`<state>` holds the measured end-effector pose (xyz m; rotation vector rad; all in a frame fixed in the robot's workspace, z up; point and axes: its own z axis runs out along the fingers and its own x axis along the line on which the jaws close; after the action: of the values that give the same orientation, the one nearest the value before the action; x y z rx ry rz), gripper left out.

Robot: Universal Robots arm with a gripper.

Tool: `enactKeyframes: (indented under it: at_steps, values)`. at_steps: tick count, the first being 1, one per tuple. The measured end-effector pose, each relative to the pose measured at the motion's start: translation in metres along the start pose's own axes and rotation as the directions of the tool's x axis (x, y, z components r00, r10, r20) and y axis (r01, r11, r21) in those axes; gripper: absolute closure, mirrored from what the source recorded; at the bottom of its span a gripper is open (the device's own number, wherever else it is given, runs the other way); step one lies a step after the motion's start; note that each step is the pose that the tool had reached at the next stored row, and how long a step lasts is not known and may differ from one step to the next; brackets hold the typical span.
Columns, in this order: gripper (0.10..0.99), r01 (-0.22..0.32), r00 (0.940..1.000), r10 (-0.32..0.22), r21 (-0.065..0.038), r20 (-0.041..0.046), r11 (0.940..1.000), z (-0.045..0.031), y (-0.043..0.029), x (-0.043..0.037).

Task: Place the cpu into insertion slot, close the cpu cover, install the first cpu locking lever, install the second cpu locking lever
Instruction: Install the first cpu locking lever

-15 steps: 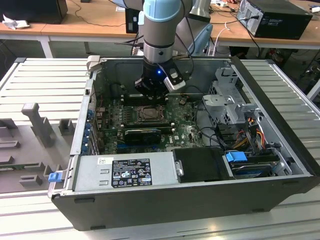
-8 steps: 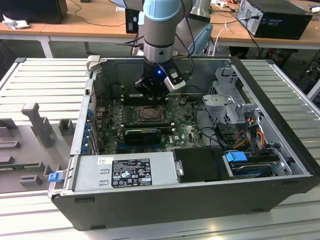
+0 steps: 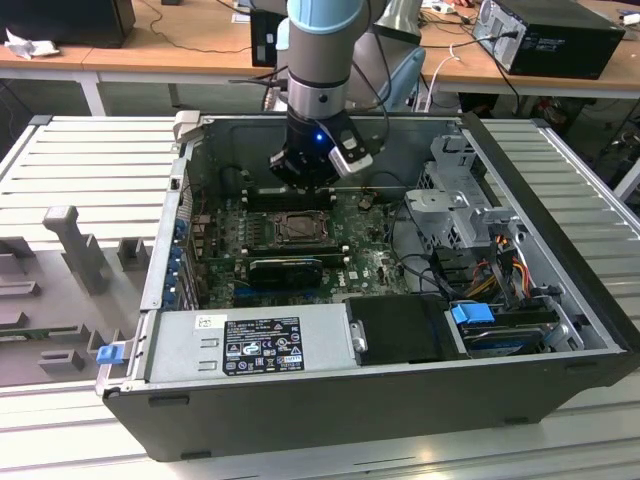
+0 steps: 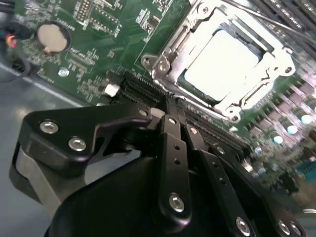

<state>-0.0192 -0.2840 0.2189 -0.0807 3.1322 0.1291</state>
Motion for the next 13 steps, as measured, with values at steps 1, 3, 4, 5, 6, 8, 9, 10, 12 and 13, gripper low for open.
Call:
enactKeyframes:
  at_steps: [1, 3, 4, 5, 6, 8, 9, 10, 12, 13]
  values:
    - [0.98, 0.0, 1.0, 0.0, 0.0, 0.0, 1.0, -0.0004, 0.0, 0.0]
    - [0.98, 0.0, 1.0, 0.0, 0.0, 0.0001, 1.0, -0.0005, -0.0012, 0.0]
    - [0.98, 0.0, 1.0, 0.0, 0.0, 0.0, 1.0, -0.0006, -0.0021, 0.0001]
    - [0.98, 0.0, 1.0, 0.0, 0.0, 0.0001, 1.0, -0.0007, -0.0027, 0.0001]
    - [0.98, 0.0, 1.0, 0.0, 0.0, 0.0001, 1.0, -0.0007, -0.0032, 0.0001]
    - [0.98, 0.0, 1.0, 0.0, 0.0, 0.0001, 1.0, -0.0008, -0.0044, 0.0002]
    - [0.98, 0.0, 1.0, 0.0, 0.0, 0.0, 1.0, -0.0009, -0.0052, 0.0003]
    - [0.98, 0.0, 1.0, 0.0, 0.0, 0.0, 1.0, -0.0009, -0.0057, 0.0003]
    - [0.98, 0.0, 1.0, 0.0, 0.0, 0.0001, 1.0, -0.001, -0.0067, 0.0003]
    - [0.98, 0.0, 1.0, 0.0, 0.0, 0.0, 1.0, -0.001, -0.0071, 0.0003]
